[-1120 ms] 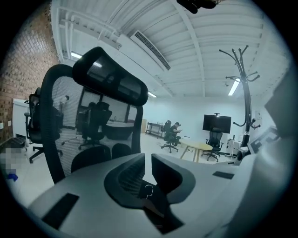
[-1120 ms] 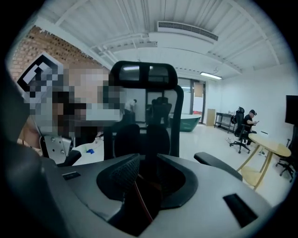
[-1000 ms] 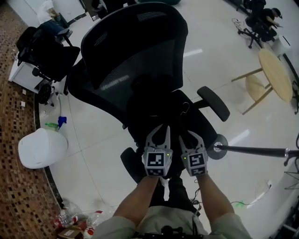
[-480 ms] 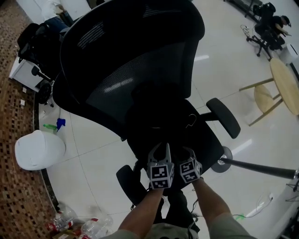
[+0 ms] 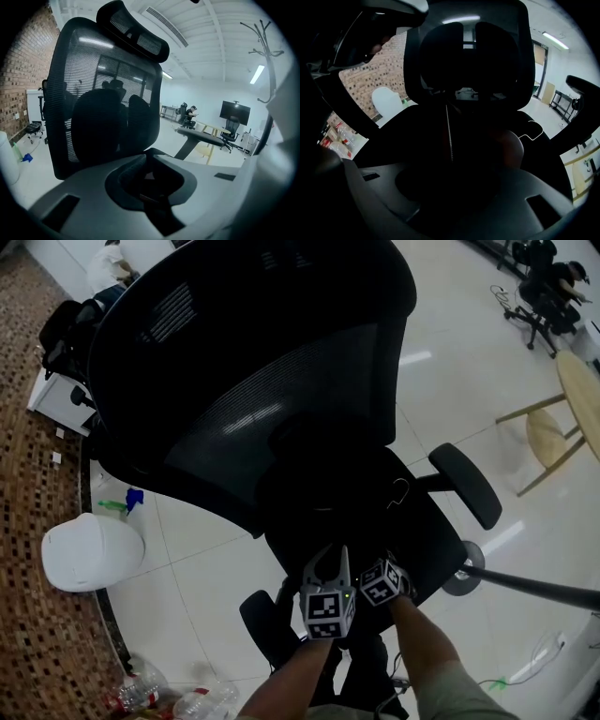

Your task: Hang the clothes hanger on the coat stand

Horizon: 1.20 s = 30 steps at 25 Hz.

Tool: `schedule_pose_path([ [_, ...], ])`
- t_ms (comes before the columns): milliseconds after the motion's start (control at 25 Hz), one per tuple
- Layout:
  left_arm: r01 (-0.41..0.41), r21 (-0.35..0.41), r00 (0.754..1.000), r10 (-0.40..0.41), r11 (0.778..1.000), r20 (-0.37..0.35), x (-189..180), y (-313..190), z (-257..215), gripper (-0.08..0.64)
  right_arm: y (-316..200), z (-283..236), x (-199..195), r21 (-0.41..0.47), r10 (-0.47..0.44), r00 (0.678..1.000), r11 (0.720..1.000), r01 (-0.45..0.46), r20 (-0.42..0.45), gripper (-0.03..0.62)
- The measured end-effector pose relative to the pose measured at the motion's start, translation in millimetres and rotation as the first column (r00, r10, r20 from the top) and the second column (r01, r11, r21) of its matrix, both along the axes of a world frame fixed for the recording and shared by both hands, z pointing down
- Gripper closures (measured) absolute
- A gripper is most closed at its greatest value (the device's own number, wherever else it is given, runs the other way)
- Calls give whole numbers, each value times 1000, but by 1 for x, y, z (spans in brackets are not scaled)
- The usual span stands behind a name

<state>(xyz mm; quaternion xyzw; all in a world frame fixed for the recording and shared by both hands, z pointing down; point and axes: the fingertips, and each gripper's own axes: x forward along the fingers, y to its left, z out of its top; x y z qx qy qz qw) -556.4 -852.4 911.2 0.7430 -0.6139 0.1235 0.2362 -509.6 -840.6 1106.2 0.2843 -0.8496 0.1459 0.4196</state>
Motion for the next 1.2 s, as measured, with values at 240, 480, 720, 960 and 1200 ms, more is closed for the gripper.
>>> schedule_pose_path([
  [240, 8, -6, 1000, -8, 1000, 7, -2, -1, 6, 529, 5, 17, 2, -22, -63, 998, 998, 62, -29, 539],
  [480, -12, -12, 1000, 13, 1000, 27, 7, 13, 8, 539, 16, 4, 3, 12, -70, 995, 997, 71, -71, 547],
  [720, -30, -2, 999, 30, 1000, 41, 6, 31, -21, 543, 32, -46, 13, 115, -8, 993, 993, 21, -114, 549],
  [960, -44, 30, 998, 43, 999, 40, 12, 67, -108, 543, 58, -156, 39, 235, 19, 984, 972, 24, -177, 549],
  [1200, -101, 100, 993, 94, 990, 75, 10, 122, -202, 543, 96, -278, 39, 360, 19, 979, 931, 56, -202, 549],
])
